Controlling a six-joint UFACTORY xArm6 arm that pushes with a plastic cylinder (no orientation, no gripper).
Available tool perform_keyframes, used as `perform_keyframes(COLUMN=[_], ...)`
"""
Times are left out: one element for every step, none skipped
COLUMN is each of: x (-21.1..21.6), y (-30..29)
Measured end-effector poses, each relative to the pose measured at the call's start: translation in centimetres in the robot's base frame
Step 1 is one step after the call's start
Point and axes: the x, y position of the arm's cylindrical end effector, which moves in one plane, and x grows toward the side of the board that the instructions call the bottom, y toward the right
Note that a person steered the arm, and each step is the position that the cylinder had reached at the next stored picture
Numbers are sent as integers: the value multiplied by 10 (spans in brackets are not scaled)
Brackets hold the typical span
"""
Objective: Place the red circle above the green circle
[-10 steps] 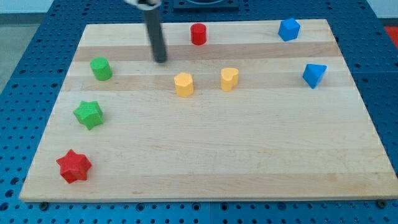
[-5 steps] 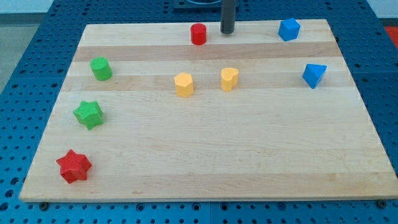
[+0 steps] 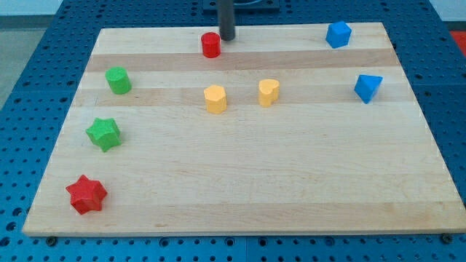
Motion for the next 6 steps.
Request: perform_keyframes(x=[9,25,25,25,25,25], y=[0,0,-8,-74,-110,-108])
